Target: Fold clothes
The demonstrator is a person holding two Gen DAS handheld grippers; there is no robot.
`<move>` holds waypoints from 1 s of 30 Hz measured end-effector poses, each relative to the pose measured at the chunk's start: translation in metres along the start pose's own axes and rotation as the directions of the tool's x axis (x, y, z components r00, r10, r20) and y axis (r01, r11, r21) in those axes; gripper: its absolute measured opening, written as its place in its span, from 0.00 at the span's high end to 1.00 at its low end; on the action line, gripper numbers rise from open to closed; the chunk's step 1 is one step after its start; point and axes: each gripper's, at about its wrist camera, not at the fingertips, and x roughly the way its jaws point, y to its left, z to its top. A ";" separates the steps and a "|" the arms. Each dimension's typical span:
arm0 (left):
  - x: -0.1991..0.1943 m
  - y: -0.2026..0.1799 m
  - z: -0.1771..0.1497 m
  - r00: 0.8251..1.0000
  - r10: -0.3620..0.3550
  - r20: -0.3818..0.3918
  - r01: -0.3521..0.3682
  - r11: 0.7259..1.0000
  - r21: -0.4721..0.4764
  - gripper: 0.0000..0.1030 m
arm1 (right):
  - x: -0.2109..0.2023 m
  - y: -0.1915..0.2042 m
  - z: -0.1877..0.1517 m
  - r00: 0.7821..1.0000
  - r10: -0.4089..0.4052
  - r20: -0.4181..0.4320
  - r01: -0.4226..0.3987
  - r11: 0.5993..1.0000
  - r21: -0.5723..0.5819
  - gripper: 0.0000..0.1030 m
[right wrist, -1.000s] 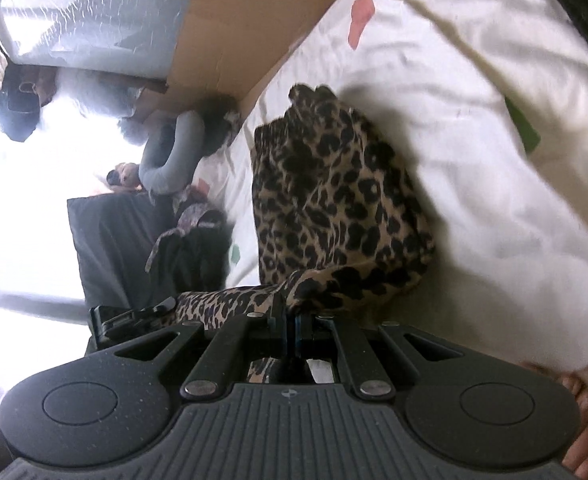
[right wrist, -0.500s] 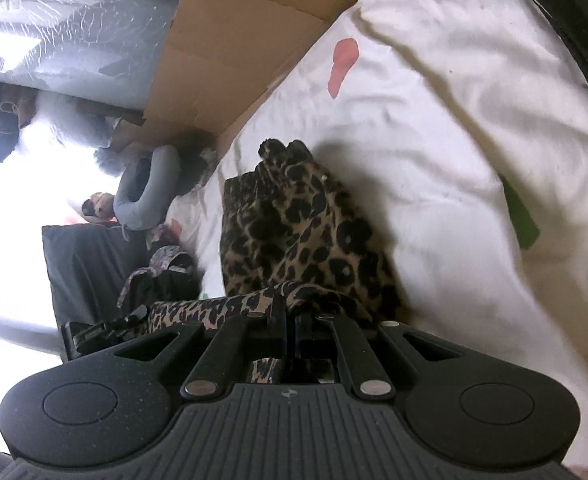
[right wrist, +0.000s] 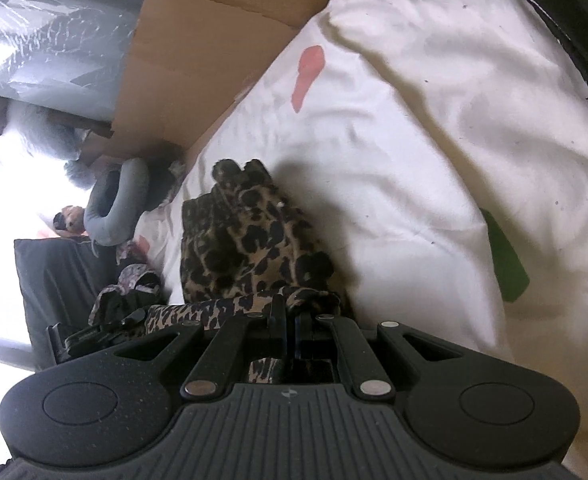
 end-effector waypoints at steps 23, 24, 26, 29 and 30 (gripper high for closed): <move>-0.009 -0.011 -0.035 0.993 0.106 -0.057 -0.108 0.993 -0.040 0.37 | -0.017 0.012 -0.017 0.998 0.014 -0.058 -0.014 1.000 0.001 0.47; -0.008 -0.012 -0.038 0.992 0.105 -0.066 -0.107 0.994 -0.036 0.37 | -0.018 0.012 -0.018 0.998 0.020 -0.058 -0.020 1.000 0.003 0.44; -0.005 -0.014 -0.045 0.991 0.102 -0.087 -0.104 0.994 -0.026 0.37 | -0.018 0.013 -0.022 0.998 0.032 -0.057 -0.032 0.999 0.004 0.39; 0.005 -0.016 -0.053 0.989 0.101 -0.112 -0.104 0.994 -0.017 0.36 | -0.012 0.017 -0.027 0.996 0.035 -0.080 -0.036 0.999 -0.020 0.36; 0.008 -0.016 -0.054 0.989 0.098 -0.113 -0.101 0.995 -0.019 0.36 | -0.008 0.018 -0.028 0.996 0.029 -0.088 -0.032 0.999 -0.025 0.36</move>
